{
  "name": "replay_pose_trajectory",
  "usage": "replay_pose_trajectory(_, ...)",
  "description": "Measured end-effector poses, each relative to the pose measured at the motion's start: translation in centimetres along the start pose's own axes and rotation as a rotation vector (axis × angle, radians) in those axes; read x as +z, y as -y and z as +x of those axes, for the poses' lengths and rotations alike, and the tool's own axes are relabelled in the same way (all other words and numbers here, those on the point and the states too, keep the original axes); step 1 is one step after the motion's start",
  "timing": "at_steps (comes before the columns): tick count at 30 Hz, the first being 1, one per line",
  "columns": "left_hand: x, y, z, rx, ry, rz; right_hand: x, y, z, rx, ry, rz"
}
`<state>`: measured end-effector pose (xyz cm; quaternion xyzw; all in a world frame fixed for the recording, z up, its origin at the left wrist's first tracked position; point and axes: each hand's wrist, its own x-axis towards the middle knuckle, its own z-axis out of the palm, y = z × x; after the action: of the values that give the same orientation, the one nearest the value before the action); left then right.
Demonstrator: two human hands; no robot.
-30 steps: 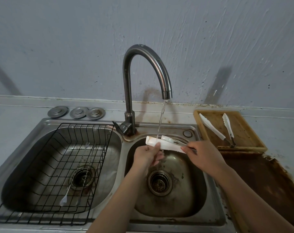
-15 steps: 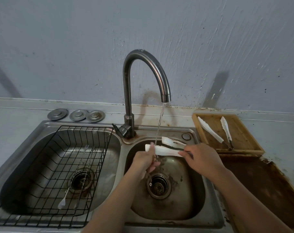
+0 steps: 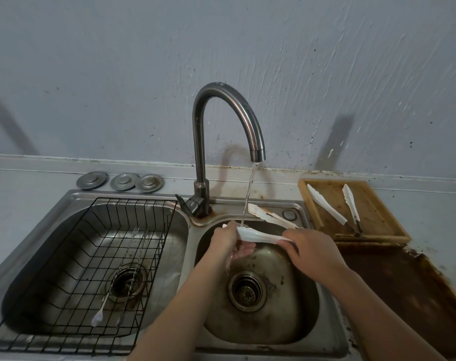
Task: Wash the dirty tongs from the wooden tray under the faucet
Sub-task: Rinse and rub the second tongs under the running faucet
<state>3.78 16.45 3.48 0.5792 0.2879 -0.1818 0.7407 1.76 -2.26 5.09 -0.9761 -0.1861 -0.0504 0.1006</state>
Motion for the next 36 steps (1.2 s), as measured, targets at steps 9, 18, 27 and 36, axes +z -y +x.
replay_pose_trajectory(9, 0.5, 0.1, -0.4, 0.101, -0.02, 0.122, -0.4, -1.6, 0.8, 0.411, 0.0, 0.245)
replay_pose_trajectory(18, -0.1, -0.1, -0.3, 0.032, -0.019, -0.037, 0.6, -2.6, 1.4, 0.547, 0.188, 0.265)
replay_pose_trajectory(27, -0.4, -0.5, 0.1, -0.109, 0.101, -0.248, 1.2, -3.0, 1.3, 0.528, 0.096, 0.199)
replay_pose_trajectory(36, -1.6, -2.4, 1.3, -0.041, 0.09, 0.307, 2.9, -2.6, 1.7, 0.527, 0.064, 0.436)
